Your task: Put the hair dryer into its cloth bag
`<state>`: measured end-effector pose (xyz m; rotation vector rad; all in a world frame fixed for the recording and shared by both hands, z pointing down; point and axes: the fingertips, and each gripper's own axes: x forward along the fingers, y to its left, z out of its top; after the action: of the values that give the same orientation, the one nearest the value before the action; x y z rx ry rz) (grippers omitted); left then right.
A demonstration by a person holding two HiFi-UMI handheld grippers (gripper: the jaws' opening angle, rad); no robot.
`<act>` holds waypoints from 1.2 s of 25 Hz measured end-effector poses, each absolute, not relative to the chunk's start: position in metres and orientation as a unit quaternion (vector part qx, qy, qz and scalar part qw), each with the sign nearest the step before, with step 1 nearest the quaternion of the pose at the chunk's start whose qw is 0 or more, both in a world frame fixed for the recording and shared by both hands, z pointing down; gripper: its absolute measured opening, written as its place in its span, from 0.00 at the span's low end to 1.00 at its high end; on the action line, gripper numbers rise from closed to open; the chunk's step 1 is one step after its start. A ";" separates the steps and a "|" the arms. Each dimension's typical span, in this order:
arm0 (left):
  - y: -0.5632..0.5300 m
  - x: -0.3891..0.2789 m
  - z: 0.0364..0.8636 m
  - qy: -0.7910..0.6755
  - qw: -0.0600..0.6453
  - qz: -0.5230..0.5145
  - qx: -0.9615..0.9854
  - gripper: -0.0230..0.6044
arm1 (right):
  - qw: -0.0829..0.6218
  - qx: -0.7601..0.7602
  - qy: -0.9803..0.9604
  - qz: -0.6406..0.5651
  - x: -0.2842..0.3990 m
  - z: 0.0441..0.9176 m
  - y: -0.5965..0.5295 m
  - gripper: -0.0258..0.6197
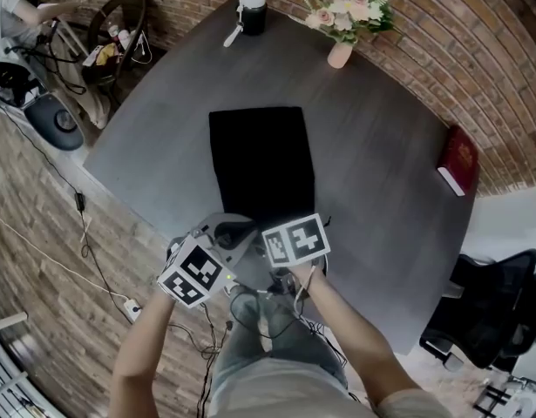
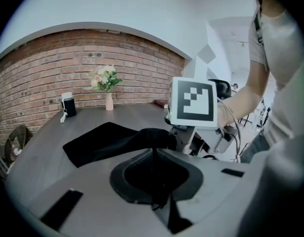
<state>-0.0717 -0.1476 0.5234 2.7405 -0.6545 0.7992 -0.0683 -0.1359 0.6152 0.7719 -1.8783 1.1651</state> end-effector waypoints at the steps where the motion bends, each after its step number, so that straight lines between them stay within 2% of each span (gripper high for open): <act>1: -0.147 -0.072 0.524 -0.223 0.108 0.271 0.930 0.07 | 0.383 0.310 -0.740 0.459 -0.067 0.616 -0.137 0.47; 13: -0.147 -0.076 0.533 -0.230 0.118 0.274 0.926 0.07 | 0.313 0.354 -0.740 0.479 -0.056 0.620 -0.147 0.49; 18: -0.151 -0.077 0.535 -0.237 0.126 0.269 0.925 0.07 | 0.287 0.381 -0.762 0.438 -0.052 0.600 -0.151 0.56; 24: -0.150 -0.079 0.537 -0.237 0.129 0.267 0.925 0.07 | 0.303 0.387 -0.760 0.426 -0.043 0.598 -0.124 0.62; 30: -0.148 -0.082 0.537 -0.236 0.127 0.266 0.926 0.07 | 0.344 0.385 -0.754 0.406 -0.047 0.612 -0.092 0.62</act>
<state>-0.0821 -0.1475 0.5372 2.6947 -0.6860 0.7738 -0.0473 -0.0923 0.6124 1.0007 -1.9597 1.0540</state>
